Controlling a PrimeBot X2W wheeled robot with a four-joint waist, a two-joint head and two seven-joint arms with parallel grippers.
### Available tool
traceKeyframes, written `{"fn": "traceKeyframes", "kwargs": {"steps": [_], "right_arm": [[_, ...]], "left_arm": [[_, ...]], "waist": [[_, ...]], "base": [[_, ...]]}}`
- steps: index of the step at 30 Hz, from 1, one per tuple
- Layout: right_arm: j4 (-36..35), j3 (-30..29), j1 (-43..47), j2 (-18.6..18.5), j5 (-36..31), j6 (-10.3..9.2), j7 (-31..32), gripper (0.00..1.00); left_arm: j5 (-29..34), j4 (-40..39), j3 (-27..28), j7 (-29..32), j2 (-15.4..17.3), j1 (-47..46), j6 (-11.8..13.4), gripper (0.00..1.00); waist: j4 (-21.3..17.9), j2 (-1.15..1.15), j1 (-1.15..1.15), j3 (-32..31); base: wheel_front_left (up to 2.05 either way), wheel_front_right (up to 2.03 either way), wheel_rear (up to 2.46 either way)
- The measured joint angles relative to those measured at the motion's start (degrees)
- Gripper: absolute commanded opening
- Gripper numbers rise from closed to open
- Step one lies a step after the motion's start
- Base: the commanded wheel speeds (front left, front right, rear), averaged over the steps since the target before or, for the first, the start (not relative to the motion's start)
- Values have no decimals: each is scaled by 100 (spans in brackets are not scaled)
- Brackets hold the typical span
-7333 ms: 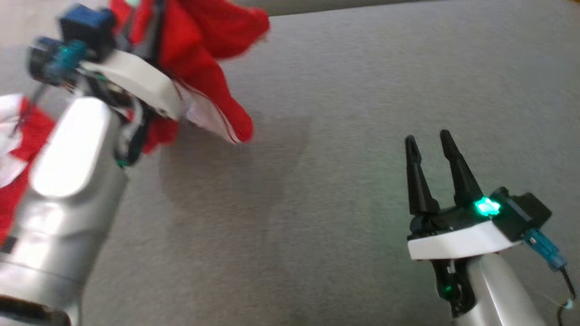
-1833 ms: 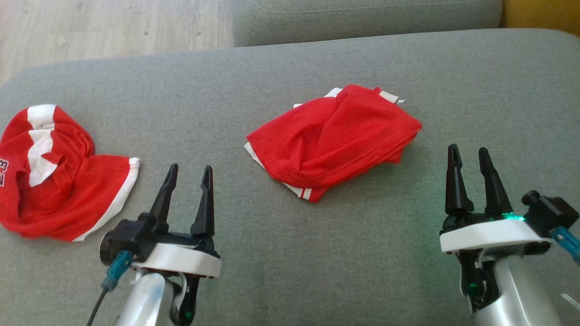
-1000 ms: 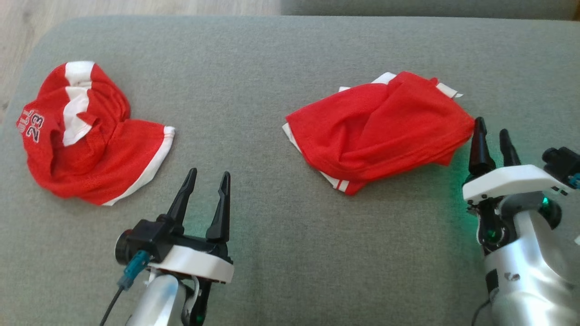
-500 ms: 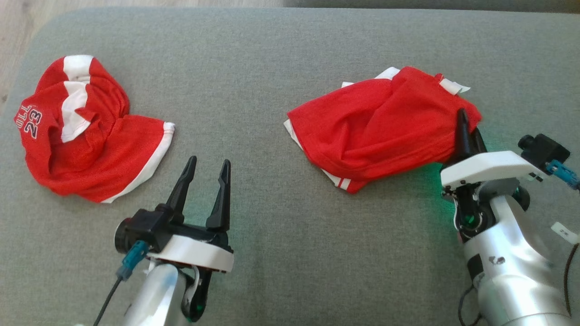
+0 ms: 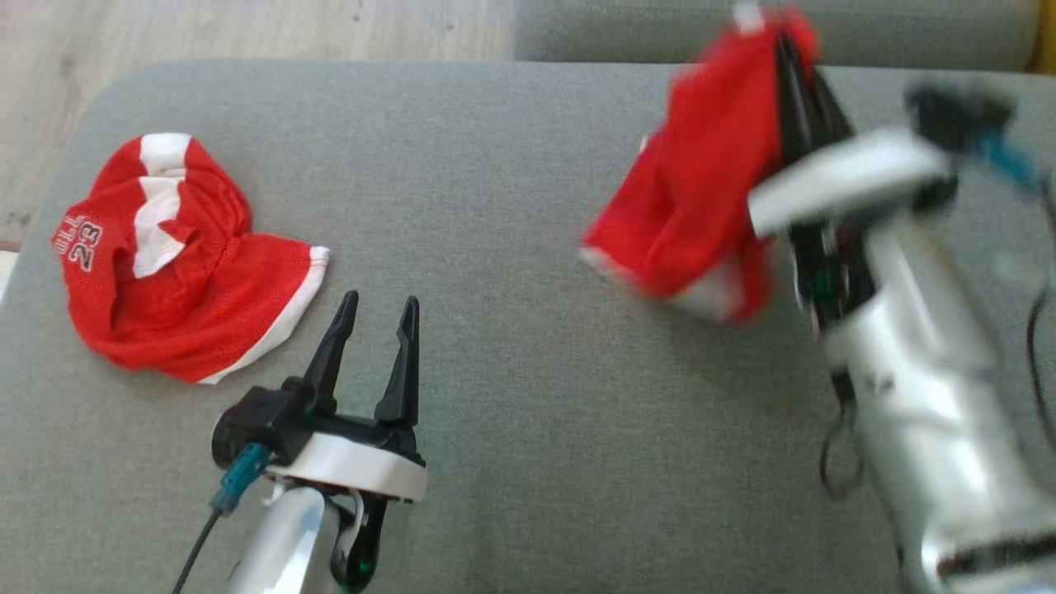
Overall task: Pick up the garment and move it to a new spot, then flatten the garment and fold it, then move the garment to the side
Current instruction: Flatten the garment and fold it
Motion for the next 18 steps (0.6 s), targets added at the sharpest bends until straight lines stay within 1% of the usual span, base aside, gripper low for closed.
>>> {"fn": "traceKeyframes", "kwargs": {"steps": [3,6,9,11,14,16,18], "right_arm": [[-185,376,-795,-25,99,0,244,0],[-266,773,-1702,-74,719,0,289,0],[-345,1066,-2529,-76,1443,0,181,0],[-328,1151,-2918,-67,1684,0,104,0],[-142,1077,-3064,-65,1764,0,85,0],[69,920,-2899,-98,1680,0,197,0],[272,767,-2542,-285,1612,0,380,0]], "left_arm": [[-97,1,-24,0,0,74,4,100],[-148,11,-67,0,0,161,29,100],[-182,11,-75,0,0,212,55,100],[-182,1,-49,0,0,220,82,100],[-182,-51,49,0,0,246,112,100],[-182,-76,132,0,0,304,137,100],[-180,-74,143,0,2,367,152,100]], "waist": [[63,0,0,-84],[162,0,0,-168],[270,0,0,-245],[306,0,0,-293],[272,0,-1,-316],[203,0,0,-304],[115,0,-1,-278]], "base": [[0,0,0],[0,0,0],[0,0,0],[0,0,0],[0,0,0],[0,0,0],[0,0,0]]}}
